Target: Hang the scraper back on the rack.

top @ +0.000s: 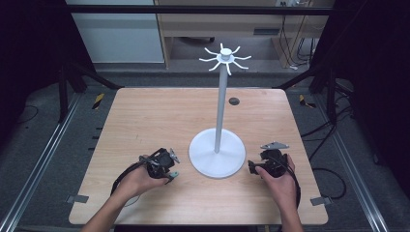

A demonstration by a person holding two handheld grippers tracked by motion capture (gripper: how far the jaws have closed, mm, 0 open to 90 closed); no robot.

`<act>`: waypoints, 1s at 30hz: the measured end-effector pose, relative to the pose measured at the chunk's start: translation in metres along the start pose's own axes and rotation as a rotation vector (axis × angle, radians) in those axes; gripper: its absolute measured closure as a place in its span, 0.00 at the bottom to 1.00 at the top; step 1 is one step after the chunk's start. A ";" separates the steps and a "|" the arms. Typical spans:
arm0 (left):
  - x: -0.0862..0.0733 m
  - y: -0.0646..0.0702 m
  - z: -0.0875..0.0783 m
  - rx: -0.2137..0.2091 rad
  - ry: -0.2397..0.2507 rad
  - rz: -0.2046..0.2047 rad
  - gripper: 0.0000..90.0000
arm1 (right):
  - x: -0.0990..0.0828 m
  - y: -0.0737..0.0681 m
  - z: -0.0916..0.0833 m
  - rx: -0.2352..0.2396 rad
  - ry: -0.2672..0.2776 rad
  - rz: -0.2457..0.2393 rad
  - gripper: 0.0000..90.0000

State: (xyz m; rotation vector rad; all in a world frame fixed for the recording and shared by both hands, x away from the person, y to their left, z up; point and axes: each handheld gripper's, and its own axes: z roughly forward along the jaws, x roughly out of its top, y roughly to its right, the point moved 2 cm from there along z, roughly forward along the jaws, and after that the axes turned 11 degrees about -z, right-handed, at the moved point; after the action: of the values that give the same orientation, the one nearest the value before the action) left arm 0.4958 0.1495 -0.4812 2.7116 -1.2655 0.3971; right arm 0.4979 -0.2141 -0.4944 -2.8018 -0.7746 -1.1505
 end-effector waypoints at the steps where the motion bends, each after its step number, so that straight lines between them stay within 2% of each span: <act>1: 0.000 0.000 0.000 -0.003 -0.004 0.003 0.71 | 0.000 0.000 0.000 0.000 -0.001 -0.001 0.11; 25: 0.005 -0.001 0.004 -0.021 -0.027 0.011 0.82 | -0.001 0.000 0.000 -0.002 -0.007 -0.003 0.12; 27: 0.005 -0.002 0.003 -0.024 -0.019 0.008 0.82 | -0.001 0.000 0.000 0.000 -0.005 0.003 0.12; 28: 0.005 -0.003 0.000 -0.023 -0.008 0.001 0.82 | -0.001 0.001 0.000 -0.002 -0.005 0.001 0.12; 29: 0.005 -0.005 -0.007 -0.019 0.024 -0.003 0.82 | -0.001 0.001 0.000 -0.003 -0.007 -0.001 0.12; 30: 0.005 -0.005 -0.007 -0.019 0.024 -0.003 0.82 | -0.001 0.001 0.000 -0.004 -0.008 -0.003 0.12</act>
State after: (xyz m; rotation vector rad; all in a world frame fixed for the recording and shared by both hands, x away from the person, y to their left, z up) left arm 0.5014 0.1501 -0.4725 2.6851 -1.2521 0.4137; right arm 0.4980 -0.2152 -0.4951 -2.8119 -0.7774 -1.1431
